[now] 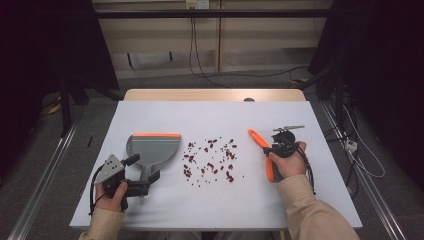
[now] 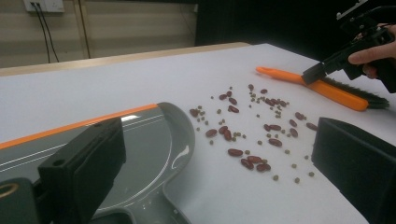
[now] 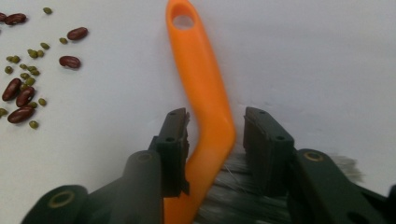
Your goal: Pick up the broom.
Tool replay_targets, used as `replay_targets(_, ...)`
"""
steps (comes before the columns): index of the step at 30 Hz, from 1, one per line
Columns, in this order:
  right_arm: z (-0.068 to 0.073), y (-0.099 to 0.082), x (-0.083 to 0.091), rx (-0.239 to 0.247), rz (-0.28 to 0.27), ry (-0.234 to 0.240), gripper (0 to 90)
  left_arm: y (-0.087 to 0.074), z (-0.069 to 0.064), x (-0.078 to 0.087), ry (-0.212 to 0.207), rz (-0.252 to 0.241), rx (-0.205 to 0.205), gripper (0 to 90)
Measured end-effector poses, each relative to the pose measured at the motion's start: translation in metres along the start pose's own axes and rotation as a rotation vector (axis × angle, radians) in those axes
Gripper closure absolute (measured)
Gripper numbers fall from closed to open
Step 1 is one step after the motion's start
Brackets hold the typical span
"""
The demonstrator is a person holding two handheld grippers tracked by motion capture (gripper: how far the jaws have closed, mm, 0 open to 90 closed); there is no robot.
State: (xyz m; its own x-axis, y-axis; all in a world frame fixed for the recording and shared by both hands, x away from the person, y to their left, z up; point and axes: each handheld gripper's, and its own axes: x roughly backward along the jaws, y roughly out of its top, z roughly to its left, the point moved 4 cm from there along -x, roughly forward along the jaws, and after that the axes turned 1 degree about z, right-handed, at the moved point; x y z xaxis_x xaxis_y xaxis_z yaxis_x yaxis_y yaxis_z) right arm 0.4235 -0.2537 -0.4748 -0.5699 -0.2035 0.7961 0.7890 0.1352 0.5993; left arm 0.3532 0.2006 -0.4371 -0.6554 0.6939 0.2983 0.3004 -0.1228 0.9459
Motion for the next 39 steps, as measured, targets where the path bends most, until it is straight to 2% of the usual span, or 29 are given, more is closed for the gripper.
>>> replay_targets(3, 0.005, 0.002, -0.006, 0.015, -0.017, 0.012, 65.6, 0.001, 0.000, 0.000, 0.002, -0.006, 0.000, 2.8)
replay_targets(6, 0.013, 0.004, -0.010, 0.034, -0.027, 0.041, 59.6, 0.001, 0.000, 0.000, 0.001, -0.006, -0.001, 2.7)
replay_targets(10, 0.015, 0.003, -0.012, 0.093, -0.006, 0.005, 60.4, 0.000, 0.000, -0.001, 0.001, 0.001, -0.002, 2.8)
replay_targets(15, 0.015, 0.001, -0.015, 0.095, -0.015, -0.006, 60.9, 0.001, 0.000, -0.001, 0.002, 0.000, -0.007, 2.7)
replay_targets(16, 0.013, 0.001, -0.015, 0.075, -0.019, 0.008, 61.6, 0.000, 0.000, -0.002, 0.001, 0.002, -0.004, 2.8)
replay_targets(21, 0.011, 0.000, -0.016, 0.096, -0.023, 0.030, 65.1, 0.001, -0.003, -0.004, -0.009, 0.002, -0.011, 2.7)
replay_targets(24, 0.008, -0.002, -0.016, 0.077, -0.049, 0.054, 67.2, 0.001, -0.003, -0.005, -0.011, 0.004, -0.010, 2.8)
replay_targets(25, 0.007, -0.002, -0.016, 0.095, -0.059, 0.064, 67.2, 0.001, -0.003, -0.005, -0.010, 0.004, -0.010, 2.8)
replay_targets(26, 0.005, -0.003, -0.016, 0.088, -0.066, 0.080, 67.4, 0.001, -0.003, -0.005, -0.010, 0.004, -0.010, 2.8)
replay_targets(28, 0.003, 0.000, -0.016, 0.080, -0.049, 0.103, 68.0, 0.001, -0.002, -0.006, -0.008, 0.007, -0.010, 2.8)
replay_targets(31, 0.004, 0.004, -0.015, 0.087, -0.005, 0.099, 68.6, 0.001, -0.003, -0.006, -0.006, 0.002, -0.008, 2.8)
replay_targets(35, 0.003, 0.007, -0.015, 0.086, 0.029, 0.104, 69.0, 0.001, -0.002, -0.005, -0.006, 0.004, -0.011, 2.8)
replay_targets(39, 0.000, 0.011, -0.017, 0.076, 0.071, 0.128, 69.0, 0.001, -0.003, -0.006, -0.004, 0.005, -0.007, 2.7)
